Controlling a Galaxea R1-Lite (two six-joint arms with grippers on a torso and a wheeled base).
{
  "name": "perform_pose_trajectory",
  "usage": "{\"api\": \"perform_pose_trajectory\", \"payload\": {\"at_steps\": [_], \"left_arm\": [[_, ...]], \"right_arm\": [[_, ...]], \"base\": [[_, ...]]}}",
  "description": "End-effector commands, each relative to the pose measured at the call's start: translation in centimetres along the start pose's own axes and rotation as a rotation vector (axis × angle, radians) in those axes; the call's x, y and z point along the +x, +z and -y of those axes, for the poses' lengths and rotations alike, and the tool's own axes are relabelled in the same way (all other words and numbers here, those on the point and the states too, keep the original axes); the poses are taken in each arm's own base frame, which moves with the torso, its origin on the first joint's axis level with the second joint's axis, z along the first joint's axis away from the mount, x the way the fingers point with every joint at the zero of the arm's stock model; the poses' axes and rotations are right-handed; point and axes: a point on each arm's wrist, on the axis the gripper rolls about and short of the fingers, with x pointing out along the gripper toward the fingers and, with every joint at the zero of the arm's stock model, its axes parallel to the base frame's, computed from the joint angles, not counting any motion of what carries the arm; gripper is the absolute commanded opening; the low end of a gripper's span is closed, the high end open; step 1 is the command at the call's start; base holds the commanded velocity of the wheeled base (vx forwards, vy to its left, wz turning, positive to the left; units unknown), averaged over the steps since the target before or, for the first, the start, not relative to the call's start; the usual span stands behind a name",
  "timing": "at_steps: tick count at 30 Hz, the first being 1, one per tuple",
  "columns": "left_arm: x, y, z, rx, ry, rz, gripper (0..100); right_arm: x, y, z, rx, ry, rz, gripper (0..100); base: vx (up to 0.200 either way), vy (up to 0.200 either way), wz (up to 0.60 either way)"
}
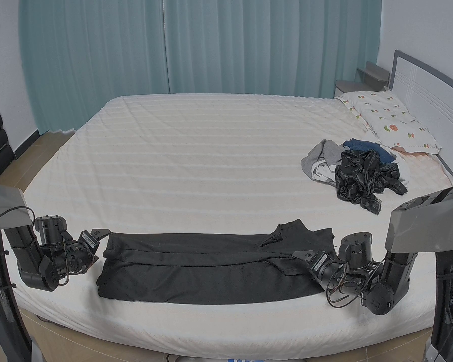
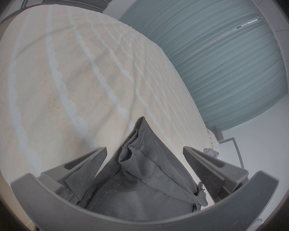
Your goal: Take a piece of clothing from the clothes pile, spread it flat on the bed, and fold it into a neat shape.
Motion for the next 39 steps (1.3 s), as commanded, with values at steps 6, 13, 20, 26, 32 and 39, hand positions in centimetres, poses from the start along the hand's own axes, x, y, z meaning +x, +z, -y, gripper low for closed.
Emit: {"api": "perform_pose_trajectory", "payload": {"at_steps": [6,13,20,26,32,39], "left_arm": [[0.2,-0.3,-0.5,-0.005,0.012,-0.013,100],[0.2,-0.3,-0.4,-0.005,0.011,-0.012,100],[0.2,-0.4,-0.5,-0.005,0.012,-0.013,100],[0.1,-0.5,-0.6,-0.001,0.006,-0.007,100],[0.2,-0.7,-0.9,0.000,0.000,-0.002,100],[0.4,-0.8,-1.1,-0.001,0.004,-0.006,100]], "right_arm": [[1.3,-0.1,0.1,-0.004,0.004,0.006,100],[1.5,-0.2,0.1,-0.005,-0.009,0.002,0],[1.4,-0.3,0.1,-0.009,-0.028,0.031,0],[1.0,-0.4,0.0,-0.012,-0.030,0.031,0],[-1.4,-0.5,-1.2,-0.023,0.006,0.026,0],[-3.0,-0.7,-0.9,-0.044,-0.010,0.004,0]], "base": [[0.000,0.000,0.00],[0.000,0.000,0.00],[0.000,0.000,0.00],[0.000,0.000,0.00],[0.000,0.000,0.00],[0.000,0.000,0.00]]}}
